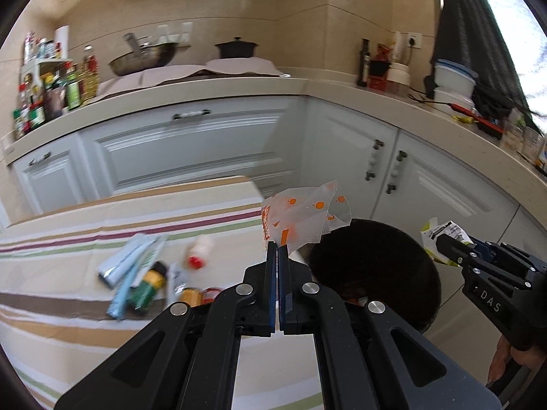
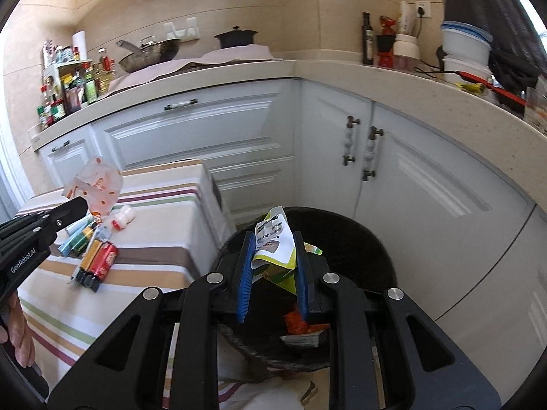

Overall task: Collect trash
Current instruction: 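Carry the dotted bag with the left tool over the black bin, then open both tools over the bin, dropping the wrapper and dotted bag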

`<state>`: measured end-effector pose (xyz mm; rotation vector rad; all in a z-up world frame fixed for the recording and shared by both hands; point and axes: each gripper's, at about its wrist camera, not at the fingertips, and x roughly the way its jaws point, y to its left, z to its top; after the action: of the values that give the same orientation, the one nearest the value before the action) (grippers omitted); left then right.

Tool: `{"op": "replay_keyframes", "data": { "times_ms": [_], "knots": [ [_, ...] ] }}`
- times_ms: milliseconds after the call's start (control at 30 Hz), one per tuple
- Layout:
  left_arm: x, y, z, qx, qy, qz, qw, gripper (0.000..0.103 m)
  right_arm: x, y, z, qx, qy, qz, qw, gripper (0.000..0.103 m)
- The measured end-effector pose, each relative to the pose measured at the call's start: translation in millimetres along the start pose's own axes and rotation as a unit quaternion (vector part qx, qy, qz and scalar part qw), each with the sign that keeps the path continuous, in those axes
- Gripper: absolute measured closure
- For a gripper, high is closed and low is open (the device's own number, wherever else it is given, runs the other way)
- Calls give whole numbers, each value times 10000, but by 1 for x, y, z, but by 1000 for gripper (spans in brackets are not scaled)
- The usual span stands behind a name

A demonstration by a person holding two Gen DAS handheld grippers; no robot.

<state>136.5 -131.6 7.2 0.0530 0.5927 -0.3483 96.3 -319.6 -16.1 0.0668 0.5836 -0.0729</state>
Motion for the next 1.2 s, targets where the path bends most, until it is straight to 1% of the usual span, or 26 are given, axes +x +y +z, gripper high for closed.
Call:
{"op": "replay_keyframes", "data": {
  "times_ms": [100, 367, 633, 667, 733, 800, 833, 900, 933, 967, 1100, 1200],
  "knots": [
    [10, -15, 4, 103, 27, -123, 9999, 102, 3, -11, 4, 57, -36, -85, 9999, 82],
    [35, -43, 9, 316, 132, -301, 9990, 102, 14, -37, 9, 188, -103, -263, 9994, 82],
    [65, -69, 15, 513, 92, -406, 9978, 102, 36, -53, 15, 267, -127, -366, 9989, 81],
    [71, -72, 15, 535, 128, -431, 9976, 102, 40, -55, 16, 280, -126, -390, 9988, 80],
    [83, -77, 14, 584, 269, -477, 9968, 101, 47, -61, 16, 351, -123, -443, 9983, 71],
    [89, -77, 12, 546, 360, -475, 9967, 101, 52, -64, 16, 413, -76, -446, 9981, 68],
    [92, -77, 11, 514, 418, -493, 9966, 100, 53, -66, 15, 431, -70, -481, 9979, 67],
    [94, -74, 8, 451, 469, -490, 9967, 92, 54, -68, 14, 455, -47, -502, 9977, 67],
    [94, -73, 8, 431, 474, -486, 9968, 84, 54, -68, 13, 463, -44, -520, 9976, 67],
    [93, -72, 8, 409, 475, -481, 9969, 79, 54, -68, 12, 464, -36, -539, 9975, 67],
    [83, -67, 9, 378, 396, -430, 9976, 78, 52, -66, 10, 501, -16, -538, 9973, 67],
    [74, -60, 10, 342, 356, -390, 9980, 74, 49, -60, 8, 495, 6, -472, 9977, 67]
  ]
}}
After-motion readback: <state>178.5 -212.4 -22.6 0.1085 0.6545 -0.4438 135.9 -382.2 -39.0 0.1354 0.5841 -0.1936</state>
